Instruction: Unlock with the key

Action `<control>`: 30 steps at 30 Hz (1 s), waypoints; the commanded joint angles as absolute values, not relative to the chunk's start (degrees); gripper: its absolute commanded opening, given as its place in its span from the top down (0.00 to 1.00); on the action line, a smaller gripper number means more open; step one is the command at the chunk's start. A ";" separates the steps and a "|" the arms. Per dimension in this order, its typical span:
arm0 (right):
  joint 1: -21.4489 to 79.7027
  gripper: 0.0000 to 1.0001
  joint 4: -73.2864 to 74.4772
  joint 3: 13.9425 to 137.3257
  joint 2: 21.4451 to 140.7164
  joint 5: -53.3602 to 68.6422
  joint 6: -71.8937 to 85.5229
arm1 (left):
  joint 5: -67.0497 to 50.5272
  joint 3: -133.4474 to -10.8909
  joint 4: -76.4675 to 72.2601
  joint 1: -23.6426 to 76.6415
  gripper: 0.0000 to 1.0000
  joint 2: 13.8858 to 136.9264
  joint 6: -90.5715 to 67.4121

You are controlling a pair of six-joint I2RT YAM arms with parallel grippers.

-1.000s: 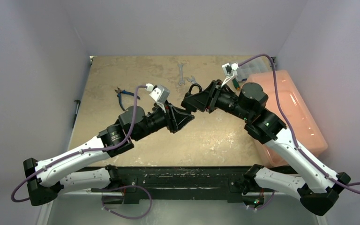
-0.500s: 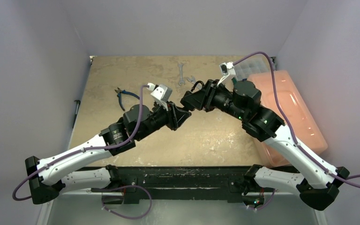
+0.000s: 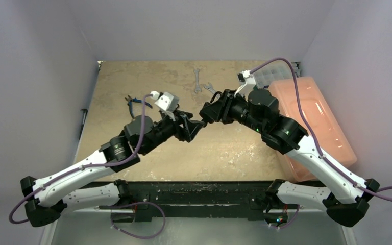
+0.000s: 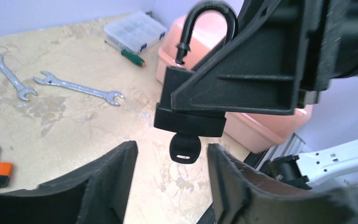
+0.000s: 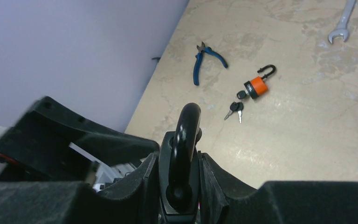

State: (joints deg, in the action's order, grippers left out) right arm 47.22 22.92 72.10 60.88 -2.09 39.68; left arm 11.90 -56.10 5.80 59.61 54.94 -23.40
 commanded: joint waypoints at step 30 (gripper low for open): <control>47.37 1.00 28.77 77.70 65.59 -0.14 52.27 | 10.47 -53.87 -2.98 59.06 0.01 57.30 -19.37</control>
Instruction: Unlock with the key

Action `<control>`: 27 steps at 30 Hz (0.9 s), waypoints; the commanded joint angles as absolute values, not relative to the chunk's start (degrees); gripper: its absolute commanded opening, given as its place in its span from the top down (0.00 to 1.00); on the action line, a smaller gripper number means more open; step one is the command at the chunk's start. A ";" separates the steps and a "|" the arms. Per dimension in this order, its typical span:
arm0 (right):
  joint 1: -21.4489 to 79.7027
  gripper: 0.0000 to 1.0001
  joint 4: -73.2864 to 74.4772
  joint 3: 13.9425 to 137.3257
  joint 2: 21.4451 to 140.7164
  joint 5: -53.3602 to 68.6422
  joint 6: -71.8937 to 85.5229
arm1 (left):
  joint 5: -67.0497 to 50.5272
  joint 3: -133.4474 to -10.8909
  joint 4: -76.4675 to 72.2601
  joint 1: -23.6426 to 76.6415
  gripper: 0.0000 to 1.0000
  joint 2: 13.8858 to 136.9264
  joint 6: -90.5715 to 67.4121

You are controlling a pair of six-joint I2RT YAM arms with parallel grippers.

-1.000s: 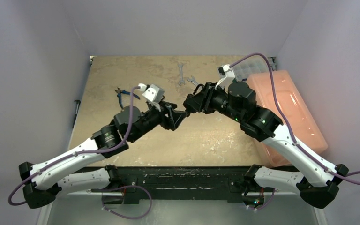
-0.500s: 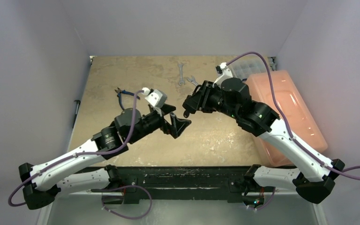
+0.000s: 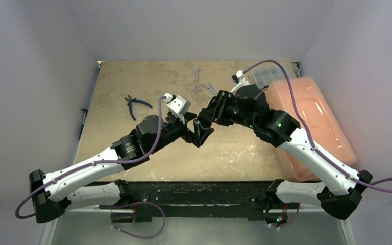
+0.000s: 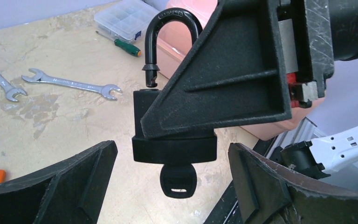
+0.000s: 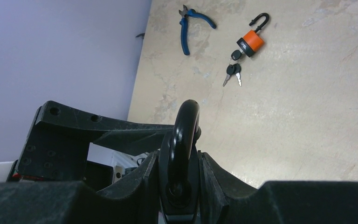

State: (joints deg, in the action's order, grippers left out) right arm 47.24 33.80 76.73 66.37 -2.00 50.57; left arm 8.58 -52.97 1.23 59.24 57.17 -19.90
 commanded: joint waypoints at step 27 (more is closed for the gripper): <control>47.20 0.05 30.81 79.29 65.86 -0.32 51.12 | 16.08 -51.85 -0.58 59.06 1.00 52.92 -19.34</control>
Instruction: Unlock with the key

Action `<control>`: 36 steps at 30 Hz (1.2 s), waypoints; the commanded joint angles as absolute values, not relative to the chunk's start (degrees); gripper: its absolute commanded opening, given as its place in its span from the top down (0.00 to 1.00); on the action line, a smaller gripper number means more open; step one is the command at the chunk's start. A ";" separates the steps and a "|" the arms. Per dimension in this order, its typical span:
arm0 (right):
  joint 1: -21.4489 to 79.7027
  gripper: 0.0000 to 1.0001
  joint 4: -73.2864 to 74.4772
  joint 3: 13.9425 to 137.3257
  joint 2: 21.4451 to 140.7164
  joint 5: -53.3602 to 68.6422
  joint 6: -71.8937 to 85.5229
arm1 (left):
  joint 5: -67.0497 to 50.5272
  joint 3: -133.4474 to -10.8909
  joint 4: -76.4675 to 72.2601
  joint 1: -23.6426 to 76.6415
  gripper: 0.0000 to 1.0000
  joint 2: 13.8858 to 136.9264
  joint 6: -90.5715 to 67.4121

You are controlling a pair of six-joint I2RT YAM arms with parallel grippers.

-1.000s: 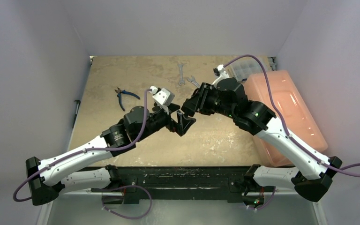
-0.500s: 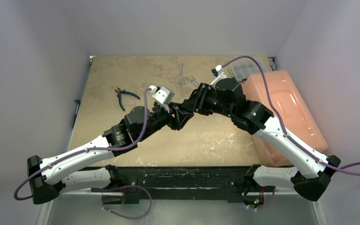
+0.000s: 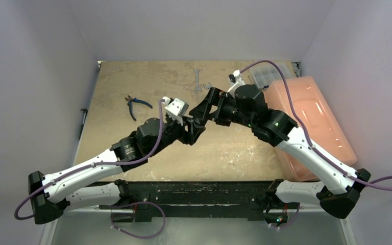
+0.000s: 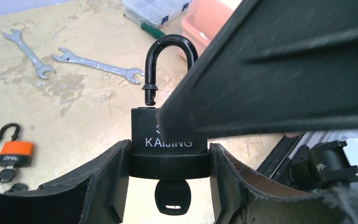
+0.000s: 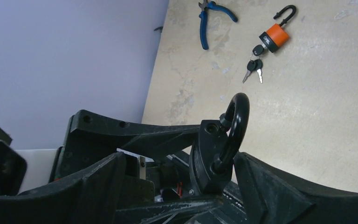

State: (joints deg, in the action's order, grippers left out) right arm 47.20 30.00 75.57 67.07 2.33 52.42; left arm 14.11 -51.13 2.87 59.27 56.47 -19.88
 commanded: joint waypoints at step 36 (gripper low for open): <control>47.20 0.37 25.84 79.31 68.09 6.21 40.68 | 12.57 -51.81 2.57 59.06 1.00 48.97 -18.11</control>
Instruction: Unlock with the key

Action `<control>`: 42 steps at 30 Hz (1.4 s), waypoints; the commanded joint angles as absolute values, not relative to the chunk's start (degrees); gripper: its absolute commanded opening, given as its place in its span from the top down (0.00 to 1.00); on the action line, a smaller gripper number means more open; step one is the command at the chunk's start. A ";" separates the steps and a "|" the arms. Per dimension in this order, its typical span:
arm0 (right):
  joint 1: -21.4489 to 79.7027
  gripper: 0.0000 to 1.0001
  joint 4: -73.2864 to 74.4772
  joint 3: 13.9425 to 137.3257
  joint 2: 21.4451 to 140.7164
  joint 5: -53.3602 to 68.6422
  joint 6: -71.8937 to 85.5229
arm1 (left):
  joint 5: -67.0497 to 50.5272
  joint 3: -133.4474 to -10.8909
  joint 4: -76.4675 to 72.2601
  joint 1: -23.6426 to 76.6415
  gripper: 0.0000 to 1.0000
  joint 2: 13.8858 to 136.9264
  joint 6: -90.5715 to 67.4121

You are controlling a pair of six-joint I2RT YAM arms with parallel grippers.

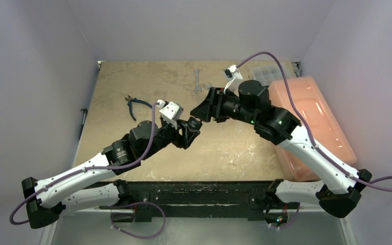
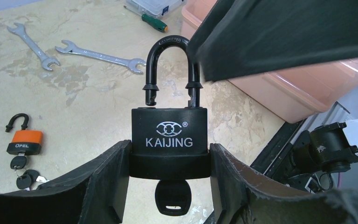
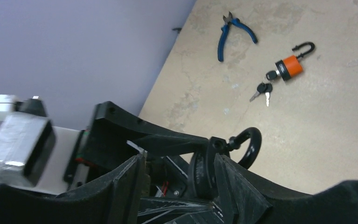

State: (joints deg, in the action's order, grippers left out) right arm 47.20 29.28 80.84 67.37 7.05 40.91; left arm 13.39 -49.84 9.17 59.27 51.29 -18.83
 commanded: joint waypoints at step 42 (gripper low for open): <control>47.13 0.09 21.81 66.87 47.09 23.58 0.27 | -10.61 -68.42 18.31 59.04 1.00 48.15 -18.45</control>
State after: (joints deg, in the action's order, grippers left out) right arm 47.20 21.43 66.63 47.88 16.34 5.76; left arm -7.86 -64.53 22.59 59.27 50.30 -17.02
